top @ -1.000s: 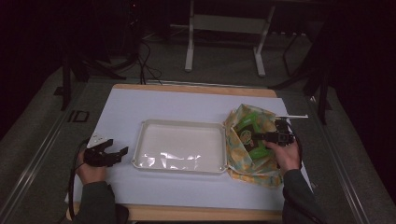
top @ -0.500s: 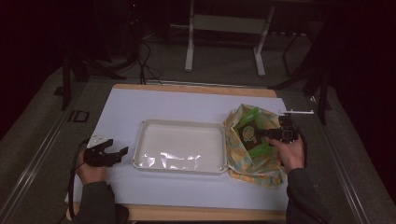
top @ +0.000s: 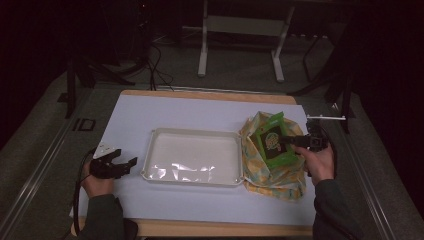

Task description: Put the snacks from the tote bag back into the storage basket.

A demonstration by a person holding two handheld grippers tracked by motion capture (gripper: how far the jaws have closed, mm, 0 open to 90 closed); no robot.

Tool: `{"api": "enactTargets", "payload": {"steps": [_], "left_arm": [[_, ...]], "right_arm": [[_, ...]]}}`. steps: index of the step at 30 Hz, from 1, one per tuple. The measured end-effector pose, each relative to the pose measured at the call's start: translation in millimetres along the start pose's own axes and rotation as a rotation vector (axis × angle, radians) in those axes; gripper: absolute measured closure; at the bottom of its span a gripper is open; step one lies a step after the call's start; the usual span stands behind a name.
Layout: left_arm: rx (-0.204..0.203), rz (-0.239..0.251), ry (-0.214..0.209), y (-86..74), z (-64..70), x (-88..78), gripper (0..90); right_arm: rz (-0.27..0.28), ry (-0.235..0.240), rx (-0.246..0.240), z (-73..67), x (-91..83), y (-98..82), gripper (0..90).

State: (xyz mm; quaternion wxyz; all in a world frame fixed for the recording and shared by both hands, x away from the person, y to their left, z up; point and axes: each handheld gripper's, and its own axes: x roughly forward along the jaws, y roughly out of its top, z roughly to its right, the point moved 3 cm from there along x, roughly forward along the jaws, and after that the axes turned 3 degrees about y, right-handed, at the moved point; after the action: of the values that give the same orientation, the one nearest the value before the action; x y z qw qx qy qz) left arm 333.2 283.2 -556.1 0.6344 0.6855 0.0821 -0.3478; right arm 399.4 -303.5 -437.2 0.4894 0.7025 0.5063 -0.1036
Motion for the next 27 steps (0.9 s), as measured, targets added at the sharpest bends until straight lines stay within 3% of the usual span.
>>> {"api": "enactTargets", "payload": {"steps": [27], "left_arm": [[0.002, -0.001, -0.002, 0.0, 0.0, 0.1, 24.5]], "right_arm": [[0.022, 0.048, -0.016, -11.5, -19.7, 4.9, 72.2]]}}
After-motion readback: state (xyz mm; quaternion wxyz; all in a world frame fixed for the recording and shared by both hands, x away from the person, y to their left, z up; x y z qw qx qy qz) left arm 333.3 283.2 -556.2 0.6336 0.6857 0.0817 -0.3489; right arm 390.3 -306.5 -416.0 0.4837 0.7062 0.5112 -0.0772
